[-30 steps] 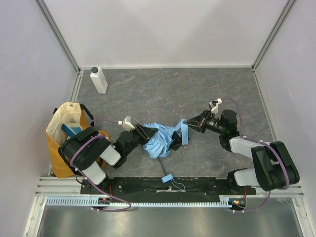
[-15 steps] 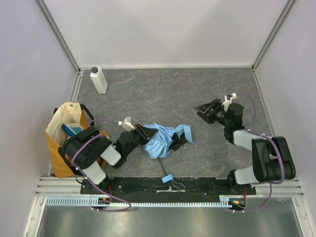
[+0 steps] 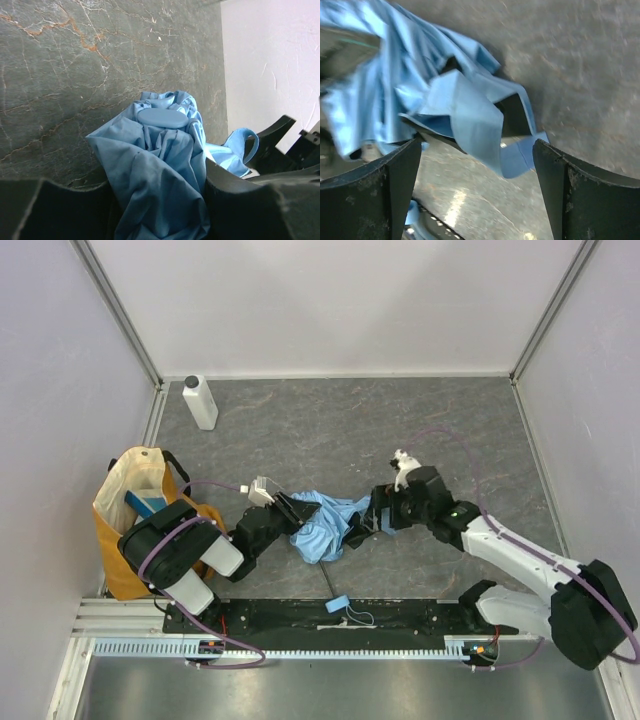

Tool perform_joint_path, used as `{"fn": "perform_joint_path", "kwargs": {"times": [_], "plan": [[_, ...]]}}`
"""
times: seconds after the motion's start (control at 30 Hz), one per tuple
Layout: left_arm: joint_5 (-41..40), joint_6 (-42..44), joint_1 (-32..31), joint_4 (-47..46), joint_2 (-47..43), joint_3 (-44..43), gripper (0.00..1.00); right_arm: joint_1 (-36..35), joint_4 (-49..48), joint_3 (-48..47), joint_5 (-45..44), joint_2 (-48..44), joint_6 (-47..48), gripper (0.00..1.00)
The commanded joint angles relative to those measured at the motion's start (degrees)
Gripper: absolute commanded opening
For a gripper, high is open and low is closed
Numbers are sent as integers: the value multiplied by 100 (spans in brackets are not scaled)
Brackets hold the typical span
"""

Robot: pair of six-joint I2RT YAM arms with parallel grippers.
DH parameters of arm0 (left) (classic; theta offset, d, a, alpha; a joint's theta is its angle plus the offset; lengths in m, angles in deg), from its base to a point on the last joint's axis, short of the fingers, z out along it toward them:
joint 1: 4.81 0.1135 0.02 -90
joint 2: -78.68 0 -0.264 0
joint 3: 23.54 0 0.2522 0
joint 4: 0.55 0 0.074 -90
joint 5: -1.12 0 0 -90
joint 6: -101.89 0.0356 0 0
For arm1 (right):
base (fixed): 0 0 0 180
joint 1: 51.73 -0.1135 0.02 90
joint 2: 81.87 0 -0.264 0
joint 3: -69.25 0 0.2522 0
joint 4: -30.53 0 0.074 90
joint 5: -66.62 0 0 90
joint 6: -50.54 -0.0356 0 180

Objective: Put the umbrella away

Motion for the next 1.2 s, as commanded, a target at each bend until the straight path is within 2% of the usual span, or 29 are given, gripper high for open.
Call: {"fn": "perform_joint_path", "kwargs": {"times": [0.0, 0.1, 0.2, 0.27, 0.37, 0.47, 0.57, 0.7, 0.77, 0.83, 0.97, 1.03, 1.1, 1.17], "plan": [[-304, 449, -62, -179, -128, 22, 2, -755, 970, -364, -2786, 418, -187, 98], [-296, 432, -70, -161, -102, 13, 2, -746, 673, -417, -3430, 542, -319, 89], [-331, 379, -71, -91, -102, 22, 2, -685, 479, -653, -4430, 822, -346, 83], [-357, 353, -88, -29, -119, 22, 2, -396, 409, -873, -4810, 1103, -328, 78], [-392, 283, -79, 146, -163, -4, 2, 429, -13, -1058, -4453, 1455, -48, 76], [-436, 203, -79, 479, -259, -74, 2, 817, 126, -1383, -4723, 1895, 452, 79], [-550, 160, -114, 778, -400, -127, 2, 906, 530, -1576, -4540, 1870, 717, 84], [-866, 89, -202, 1438, -550, -276, 2, 793, 1136, -1647, -3688, 1387, 946, 92], [-1033, 2, -272, 1683, -559, -329, 2, 434, 1304, -1595, -3547, 923, 1016, 93], [-1139, -43, -325, 1904, -550, -417, 2, -250, 1235, -1472, -3415, 422, 1008, 94], [-1621, -297, -527, 2553, -602, -619, 2, -1473, -28, -727, -2387, -371, 850, 92], [-1780, -446, -624, 2975, -629, -785, 2, -2027, -775, -427, -2185, -311, 832, 91], [-1860, -596, -685, 3607, -655, -1014, 2, -2738, -1426, -303, -2498, -40, 1007, 91], [-2000, -701, -773, 3863, -664, -1102, 2, -3231, -1849, -320, -2798, 355, 1279, 91]]}}
